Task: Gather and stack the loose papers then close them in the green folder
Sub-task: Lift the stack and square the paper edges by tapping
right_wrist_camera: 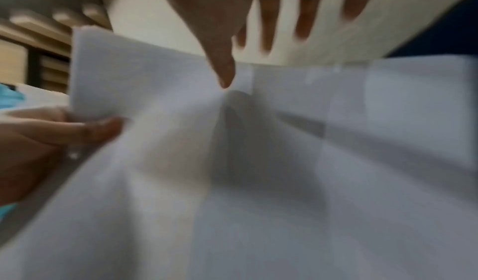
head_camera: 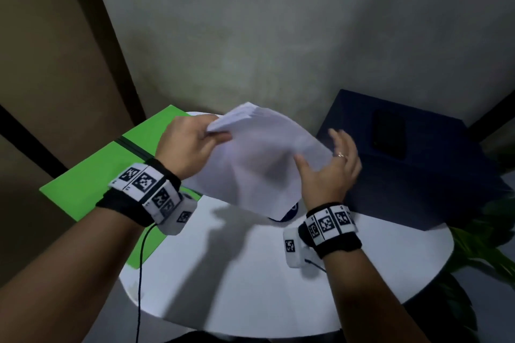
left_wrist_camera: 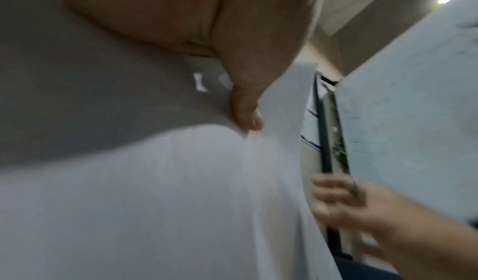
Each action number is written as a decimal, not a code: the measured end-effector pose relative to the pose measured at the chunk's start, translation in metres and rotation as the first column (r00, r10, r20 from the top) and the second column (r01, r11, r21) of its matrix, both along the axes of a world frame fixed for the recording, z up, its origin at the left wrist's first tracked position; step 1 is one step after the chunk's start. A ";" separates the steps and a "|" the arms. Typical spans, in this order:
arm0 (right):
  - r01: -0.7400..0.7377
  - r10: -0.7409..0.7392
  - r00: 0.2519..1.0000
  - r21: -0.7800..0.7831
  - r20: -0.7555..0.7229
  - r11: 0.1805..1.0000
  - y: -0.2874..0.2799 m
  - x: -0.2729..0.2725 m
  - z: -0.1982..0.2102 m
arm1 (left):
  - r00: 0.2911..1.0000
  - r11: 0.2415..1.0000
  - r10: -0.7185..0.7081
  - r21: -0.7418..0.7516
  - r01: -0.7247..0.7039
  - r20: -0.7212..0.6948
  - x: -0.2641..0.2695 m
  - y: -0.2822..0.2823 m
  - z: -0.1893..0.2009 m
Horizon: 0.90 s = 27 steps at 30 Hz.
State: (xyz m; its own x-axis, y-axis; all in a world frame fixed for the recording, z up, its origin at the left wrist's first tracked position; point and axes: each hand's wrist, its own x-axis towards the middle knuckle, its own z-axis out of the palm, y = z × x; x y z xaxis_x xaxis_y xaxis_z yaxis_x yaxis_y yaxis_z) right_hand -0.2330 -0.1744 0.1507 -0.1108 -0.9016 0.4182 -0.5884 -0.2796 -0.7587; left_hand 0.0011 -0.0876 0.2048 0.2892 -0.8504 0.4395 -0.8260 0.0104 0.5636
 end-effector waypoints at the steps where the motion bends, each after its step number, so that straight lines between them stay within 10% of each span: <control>1: 0.136 -0.134 0.991 0.054 -0.027 0.989 0.001 -0.002 -0.012 | 0.987 0.998 0.043 -0.031 -0.048 -0.155 0.011 0.004 -0.003; 3: 0.230 -0.254 0.965 0.256 0.066 0.939 0.002 -0.005 -0.031 | 0.867 0.984 0.081 -0.100 -0.148 -0.492 0.024 0.012 -0.011; 5: -0.009 -0.247 0.863 0.502 0.440 0.865 0.001 0.001 -0.039 | 0.697 0.967 0.046 -0.144 -0.212 -0.715 0.028 0.016 -0.023; 7: -0.427 -0.227 0.490 0.459 0.842 0.780 0.000 0.007 -0.037 | 0.513 0.958 -0.043 -0.181 -0.221 -0.857 0.032 0.018 -0.038; 9: -0.592 -0.234 0.229 0.326 0.945 0.737 0.000 0.012 -0.029 | 0.353 0.966 -0.130 -0.198 -0.165 -0.927 0.027 0.020 -0.052; 14: -0.326 -0.094 0.538 0.309 0.838 0.893 0.006 0.009 0.003 | 0.391 0.961 0.274 0.268 -0.072 -0.879 0.002 0.017 -0.109; 16: -0.307 0.010 0.634 0.240 0.774 0.921 0.008 0.001 0.008 | 0.563 0.894 0.408 0.438 -0.089 -0.719 0.004 0.010 -0.125; 19: -0.403 0.222 0.759 0.174 0.612 0.898 0.010 -0.012 0.006 | 0.732 0.973 0.183 0.229 -0.038 -0.656 0.007 -0.014 -0.109; 22: -0.512 0.344 0.759 0.181 0.553 0.839 0.009 -0.027 0.006 | 0.606 0.962 -0.141 0.037 0.271 -0.783 0.003 -0.034 -0.080; 27: -0.580 0.415 0.752 0.213 0.512 0.787 -0.004 -0.043 0.009 | 0.471 0.869 -0.241 0.028 0.494 -0.849 0.000 -0.037 -0.076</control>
